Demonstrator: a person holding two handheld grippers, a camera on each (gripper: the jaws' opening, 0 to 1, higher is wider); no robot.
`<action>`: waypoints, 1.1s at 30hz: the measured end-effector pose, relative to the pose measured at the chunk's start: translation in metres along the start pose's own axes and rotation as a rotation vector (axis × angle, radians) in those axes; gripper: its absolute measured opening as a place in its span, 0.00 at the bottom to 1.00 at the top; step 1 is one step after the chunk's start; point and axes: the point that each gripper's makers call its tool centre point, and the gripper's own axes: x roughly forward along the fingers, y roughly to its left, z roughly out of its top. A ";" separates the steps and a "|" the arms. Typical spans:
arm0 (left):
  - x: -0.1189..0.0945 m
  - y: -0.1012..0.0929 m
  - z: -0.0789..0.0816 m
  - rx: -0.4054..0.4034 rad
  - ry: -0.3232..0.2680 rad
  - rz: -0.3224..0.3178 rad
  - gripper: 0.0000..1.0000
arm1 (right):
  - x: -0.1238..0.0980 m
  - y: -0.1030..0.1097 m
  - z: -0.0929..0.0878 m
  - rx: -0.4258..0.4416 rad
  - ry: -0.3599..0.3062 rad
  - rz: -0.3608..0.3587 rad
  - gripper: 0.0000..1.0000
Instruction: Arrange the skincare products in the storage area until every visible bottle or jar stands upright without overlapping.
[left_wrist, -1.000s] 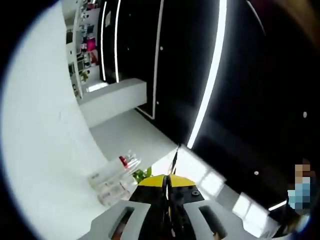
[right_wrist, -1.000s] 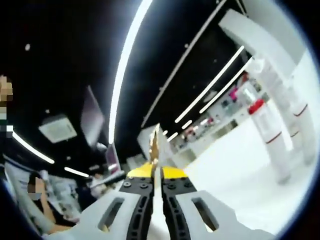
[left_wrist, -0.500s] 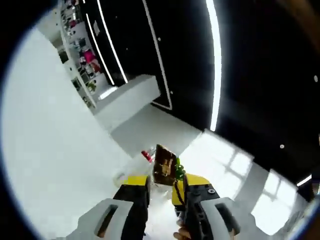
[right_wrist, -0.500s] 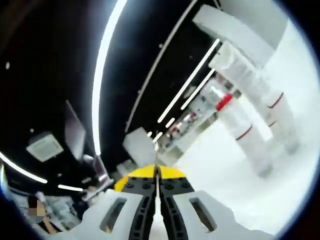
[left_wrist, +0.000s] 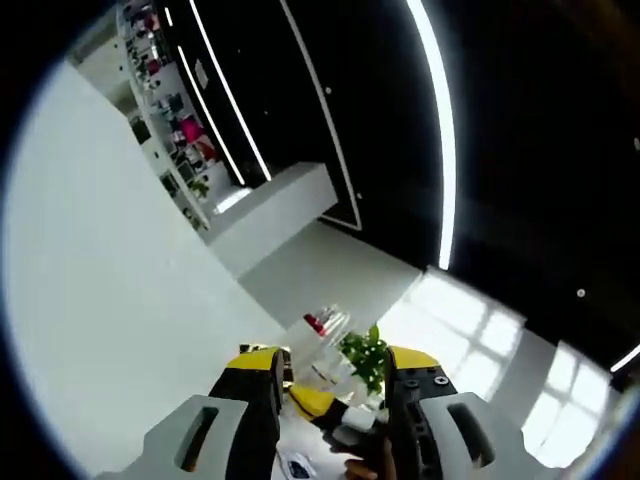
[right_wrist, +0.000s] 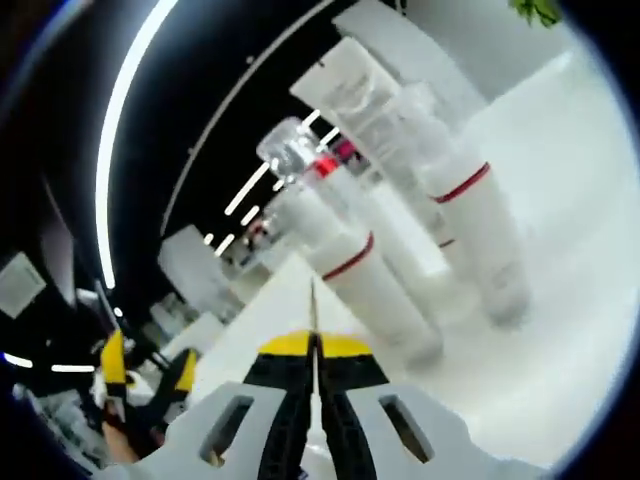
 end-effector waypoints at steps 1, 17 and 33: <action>0.000 0.000 0.000 0.000 0.001 0.000 0.41 | 0.003 -0.003 -0.001 -0.016 0.007 -0.020 0.00; -0.002 -0.003 0.001 0.007 0.003 -0.001 0.41 | 0.021 -0.005 -0.003 -0.040 0.028 -0.125 0.00; -0.002 -0.001 0.002 -0.009 -0.002 -0.001 0.41 | 0.031 -0.010 -0.002 -0.271 0.049 -0.211 0.00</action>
